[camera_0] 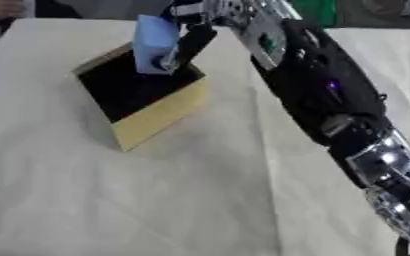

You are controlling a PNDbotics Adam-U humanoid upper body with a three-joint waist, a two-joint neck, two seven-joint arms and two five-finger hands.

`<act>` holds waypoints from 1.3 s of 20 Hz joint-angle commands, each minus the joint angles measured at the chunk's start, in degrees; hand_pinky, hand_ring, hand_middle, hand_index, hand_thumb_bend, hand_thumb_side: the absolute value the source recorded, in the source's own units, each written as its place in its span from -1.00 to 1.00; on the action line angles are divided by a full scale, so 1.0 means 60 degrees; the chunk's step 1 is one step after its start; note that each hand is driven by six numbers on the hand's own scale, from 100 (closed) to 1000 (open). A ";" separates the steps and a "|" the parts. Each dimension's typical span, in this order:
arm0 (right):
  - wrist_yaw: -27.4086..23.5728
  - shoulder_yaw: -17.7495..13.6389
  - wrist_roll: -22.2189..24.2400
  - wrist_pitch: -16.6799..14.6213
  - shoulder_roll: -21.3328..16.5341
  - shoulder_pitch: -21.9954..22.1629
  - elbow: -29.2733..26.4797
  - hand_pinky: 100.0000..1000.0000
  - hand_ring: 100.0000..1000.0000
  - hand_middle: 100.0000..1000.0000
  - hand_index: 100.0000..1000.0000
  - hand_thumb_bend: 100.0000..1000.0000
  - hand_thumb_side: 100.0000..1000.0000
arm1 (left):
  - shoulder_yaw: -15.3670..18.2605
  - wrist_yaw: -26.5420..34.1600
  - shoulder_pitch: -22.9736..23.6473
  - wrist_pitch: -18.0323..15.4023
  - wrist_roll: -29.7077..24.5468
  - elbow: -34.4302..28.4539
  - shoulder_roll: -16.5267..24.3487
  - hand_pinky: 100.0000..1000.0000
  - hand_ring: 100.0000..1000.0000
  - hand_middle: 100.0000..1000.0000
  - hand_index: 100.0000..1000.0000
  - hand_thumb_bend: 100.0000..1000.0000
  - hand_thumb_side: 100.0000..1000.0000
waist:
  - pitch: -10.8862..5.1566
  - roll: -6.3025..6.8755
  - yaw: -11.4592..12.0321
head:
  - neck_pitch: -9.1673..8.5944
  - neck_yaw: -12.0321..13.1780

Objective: Pick up objects on the table and place them in the box.

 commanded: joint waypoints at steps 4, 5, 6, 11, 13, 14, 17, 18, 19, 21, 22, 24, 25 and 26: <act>0.0578 -0.0206 -0.0295 -0.0076 0.0311 -0.0311 0.0416 0.84 0.86 0.60 0.89 -1.00 0.14 | 0.0039 0.0062 -0.0167 0.0000 -0.0049 -0.0149 0.0163 0.27 0.14 0.17 0.71 -1.00 0.73 | -0.0147 0.0047 0.0055 | -0.0194 -0.0188; 0.0674 -0.0206 -0.0259 -0.0142 0.0349 -0.0307 0.0492 0.85 0.88 0.64 0.93 -1.00 0.14 | 0.0042 0.0062 -0.0166 0.0000 -0.0048 -0.0149 0.0161 0.27 0.14 0.17 0.71 -1.00 0.73 | -0.0143 0.0046 0.0062 | -0.0196 -0.0234; 0.0769 -0.0210 -0.0203 -0.0217 0.0370 -0.0308 0.0552 0.87 0.89 0.69 0.96 -0.97 0.14 | 0.0045 0.0062 -0.0162 0.0001 -0.0046 -0.0149 0.0161 0.27 0.14 0.17 0.71 -1.00 0.73 | -0.0141 0.0045 0.0065 | -0.0194 -0.0269; 0.1624 -0.0264 -0.0144 -0.0351 0.0363 -0.0362 0.0617 1.00 1.00 1.00 1.00 -0.19 0.60 | 0.0052 0.0057 -0.0140 0.0014 -0.0042 -0.0149 0.0150 0.27 0.14 0.17 0.71 -1.00 0.73 | -0.0140 0.0036 0.0067 | -0.0170 -0.0543; 0.1922 -0.0329 -0.0245 -0.0279 0.0371 -0.0376 0.0634 1.00 1.00 1.00 1.00 -0.18 0.58 | 0.0053 0.0055 -0.0138 0.0017 -0.0041 -0.0149 0.0150 0.27 0.14 0.17 0.71 -1.00 0.73 | -0.0140 0.0039 0.0066 | -0.0178 -0.0590; 0.2014 -0.0360 -0.0279 -0.0257 0.0379 -0.0383 0.0653 1.00 1.00 1.00 1.00 -0.17 0.57 | 0.0053 0.0053 -0.0139 0.0015 -0.0043 -0.0149 0.0151 0.27 0.14 0.17 0.71 -1.00 0.73 | -0.0140 0.0043 0.0065 | -0.0181 -0.0600; 0.2162 -0.0414 -0.0322 -0.0240 0.0419 -0.0405 0.0701 1.00 1.00 1.00 1.00 -0.09 0.61 | 0.0052 0.0052 -0.0137 0.0017 -0.0044 -0.0149 0.0151 0.27 0.14 0.17 0.71 -1.00 0.72 | -0.0140 0.0055 0.0061 | -0.0186 -0.0609; 0.2177 -0.0429 -0.0322 -0.0238 0.0438 -0.0411 0.0716 1.00 1.00 1.00 1.00 -0.11 0.60 | 0.0049 0.0051 -0.0142 0.0015 -0.0048 -0.0149 0.0150 0.27 0.14 0.17 0.71 -1.00 0.73 | -0.0139 0.0059 0.0060 | -0.0187 -0.0611; 0.2187 -0.0437 -0.0326 -0.0239 0.0451 -0.0419 0.0722 1.00 1.00 1.00 1.00 -0.10 0.60 | 0.0047 0.0051 -0.0146 0.0014 -0.0051 -0.0149 0.0151 0.27 0.14 0.17 0.71 -1.00 0.72 | -0.0139 0.0063 0.0060 | -0.0192 -0.0611; 0.2191 -0.0448 -0.0341 -0.0245 0.0471 -0.0431 0.0728 1.00 1.00 1.00 1.00 -0.11 0.60 | 0.0048 0.0050 -0.0148 0.0014 -0.0050 -0.0149 0.0153 0.27 0.14 0.17 0.71 -1.00 0.72 | -0.0139 0.0070 0.0058 | -0.0198 -0.0603; 0.2202 -0.0453 -0.0354 -0.0236 0.0476 -0.0434 0.0734 1.00 1.00 1.00 1.00 -0.11 0.60 | 0.0047 0.0048 -0.0148 0.0014 -0.0052 -0.0149 0.0154 0.27 0.14 0.17 0.71 -1.00 0.73 | -0.0140 0.0072 0.0057 | -0.0196 -0.0597; 0.2221 -0.0463 -0.0398 -0.0217 0.0483 -0.0440 0.0737 1.00 1.00 1.00 1.00 -0.13 0.60 | 0.0048 0.0047 -0.0154 0.0013 -0.0052 -0.0149 0.0153 0.27 0.14 0.17 0.71 -1.00 0.72 | -0.0143 0.0072 0.0056 | -0.0206 -0.0593; 0.2206 -0.0472 -0.0430 -0.0208 0.0482 -0.0439 0.0721 1.00 1.00 1.00 1.00 -0.16 0.62 | 0.0048 0.0048 -0.0157 0.0013 -0.0051 -0.0149 0.0152 0.27 0.14 0.17 0.71 -1.00 0.72 | -0.0145 0.0073 0.0055 | -0.0213 -0.0586; 0.2161 -0.0489 -0.0465 -0.0198 0.0470 -0.0436 0.0679 1.00 1.00 1.00 1.00 -0.18 0.62 | 0.0049 0.0046 -0.0157 0.0012 -0.0051 -0.0149 0.0154 0.27 0.14 0.17 0.71 -1.00 0.72 | -0.0147 0.0075 0.0052 | -0.0219 -0.0576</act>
